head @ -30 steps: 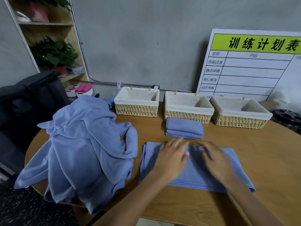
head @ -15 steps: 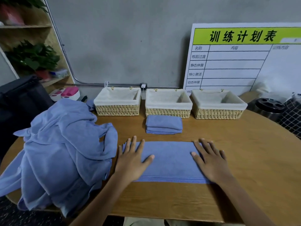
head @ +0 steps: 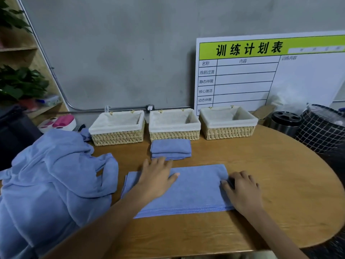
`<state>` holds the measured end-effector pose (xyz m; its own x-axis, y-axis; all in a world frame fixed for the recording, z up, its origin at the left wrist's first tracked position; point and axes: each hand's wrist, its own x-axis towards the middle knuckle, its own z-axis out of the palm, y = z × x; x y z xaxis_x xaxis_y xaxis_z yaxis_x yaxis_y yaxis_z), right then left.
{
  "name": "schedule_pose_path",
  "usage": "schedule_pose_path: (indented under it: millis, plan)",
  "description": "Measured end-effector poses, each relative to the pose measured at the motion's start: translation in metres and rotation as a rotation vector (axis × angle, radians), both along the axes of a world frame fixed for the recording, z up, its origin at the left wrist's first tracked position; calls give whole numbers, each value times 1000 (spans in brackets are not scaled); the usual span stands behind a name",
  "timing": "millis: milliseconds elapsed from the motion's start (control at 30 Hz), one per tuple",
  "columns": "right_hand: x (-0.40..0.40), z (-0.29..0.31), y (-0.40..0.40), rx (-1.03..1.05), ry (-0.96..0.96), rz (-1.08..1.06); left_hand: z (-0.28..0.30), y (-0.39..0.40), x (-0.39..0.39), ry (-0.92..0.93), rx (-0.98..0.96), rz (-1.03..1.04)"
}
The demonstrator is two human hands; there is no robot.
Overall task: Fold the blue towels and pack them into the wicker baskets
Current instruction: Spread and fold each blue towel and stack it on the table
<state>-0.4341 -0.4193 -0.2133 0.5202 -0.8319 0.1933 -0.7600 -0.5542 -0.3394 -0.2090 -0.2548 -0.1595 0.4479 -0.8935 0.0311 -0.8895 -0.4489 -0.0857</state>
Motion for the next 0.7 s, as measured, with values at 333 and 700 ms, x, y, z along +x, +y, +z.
schedule_pose_path:
  millis: [333, 700]
  plan:
    - [-14, 18, -27, 359, -540, 190, -7, -185, -57, 697, -109, -435]
    - [-69, 14, -58, 497, -711, 117, 6, -240, -59, 834, -159, -577]
